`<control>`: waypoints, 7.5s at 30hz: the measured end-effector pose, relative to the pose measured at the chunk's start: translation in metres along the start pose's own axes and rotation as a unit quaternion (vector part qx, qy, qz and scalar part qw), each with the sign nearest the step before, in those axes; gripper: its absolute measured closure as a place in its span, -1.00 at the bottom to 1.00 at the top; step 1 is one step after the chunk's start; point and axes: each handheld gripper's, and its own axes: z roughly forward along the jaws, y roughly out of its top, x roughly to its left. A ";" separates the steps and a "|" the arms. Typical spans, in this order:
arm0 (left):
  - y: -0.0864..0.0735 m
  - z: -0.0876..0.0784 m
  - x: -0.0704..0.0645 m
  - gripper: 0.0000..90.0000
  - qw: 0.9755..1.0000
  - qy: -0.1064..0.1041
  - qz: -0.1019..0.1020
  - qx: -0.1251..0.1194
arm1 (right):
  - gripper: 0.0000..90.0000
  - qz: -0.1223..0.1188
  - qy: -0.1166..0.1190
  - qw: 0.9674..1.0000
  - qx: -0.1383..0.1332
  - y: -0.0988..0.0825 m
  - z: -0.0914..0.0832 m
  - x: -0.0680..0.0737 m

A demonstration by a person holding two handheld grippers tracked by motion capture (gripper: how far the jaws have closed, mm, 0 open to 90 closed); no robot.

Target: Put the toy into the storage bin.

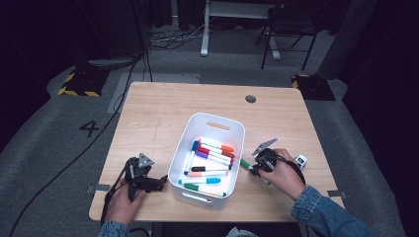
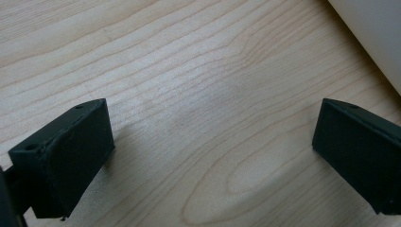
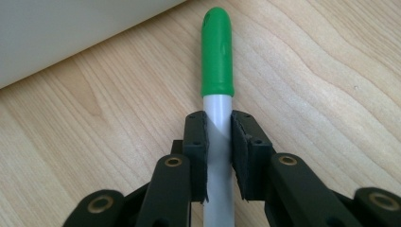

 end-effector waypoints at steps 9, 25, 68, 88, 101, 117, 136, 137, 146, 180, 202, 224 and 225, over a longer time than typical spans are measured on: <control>0.000 0.000 0.000 -1.00 1.000 0.000 0.000 0.000 | 0.71 0.013 0.021 1.000 -0.002 -0.003 -0.002 -0.006; 0.000 0.000 0.000 -1.00 1.000 0.000 0.000 0.000 | 0.71 0.001 0.029 0.999 -0.033 -0.004 -0.039 -0.006; -0.001 -0.001 -0.001 -1.00 1.000 0.002 0.002 -0.001 | 0.71 -0.058 0.058 0.992 -0.096 0.064 -0.128 0.010; -0.001 -0.001 -0.001 -1.00 1.000 0.001 0.001 0.000 | 0.71 -0.091 0.071 0.986 -0.123 0.118 -0.119 0.026; -0.001 -0.001 -0.001 -1.00 1.000 0.001 0.002 0.000 | 0.71 -0.095 0.080 0.983 -0.135 0.140 -0.098 0.034; -0.001 -0.001 -0.001 -1.00 1.000 0.002 0.002 0.000 | 0.71 -0.115 0.080 0.985 -0.097 0.136 -0.071 0.046; -0.001 -0.001 -0.001 -1.00 1.000 0.002 0.002 0.000 | 0.71 -0.170 0.071 0.982 -0.040 0.132 -0.035 0.064; -0.001 -0.001 -0.001 -1.00 1.000 0.002 0.002 0.000 | 0.71 -0.172 0.068 0.982 -0.038 0.132 -0.035 0.066; -0.001 -0.001 -0.001 -1.00 1.000 0.002 0.002 0.000 | 0.15 -0.171 0.082 0.980 -0.062 0.130 -0.034 0.072; -0.001 -0.001 -0.001 -1.00 1.000 0.002 0.002 0.000 | -0.23 -0.035 0.007 0.988 -0.148 0.055 -0.127 -0.015; -0.001 -0.001 -0.001 -1.00 1.000 0.001 0.003 0.000 | -0.34 0.053 -0.050 0.988 -0.136 -0.032 -0.140 -0.075; -0.001 -0.001 -0.001 -1.00 1.000 0.002 0.002 0.000 | -0.42 0.053 -0.049 0.992 -0.103 -0.096 -0.076 -0.111; -0.001 -0.001 -0.001 -1.00 1.000 0.002 0.002 0.000 | -0.42 0.055 -0.048 0.992 -0.102 -0.098 -0.073 -0.111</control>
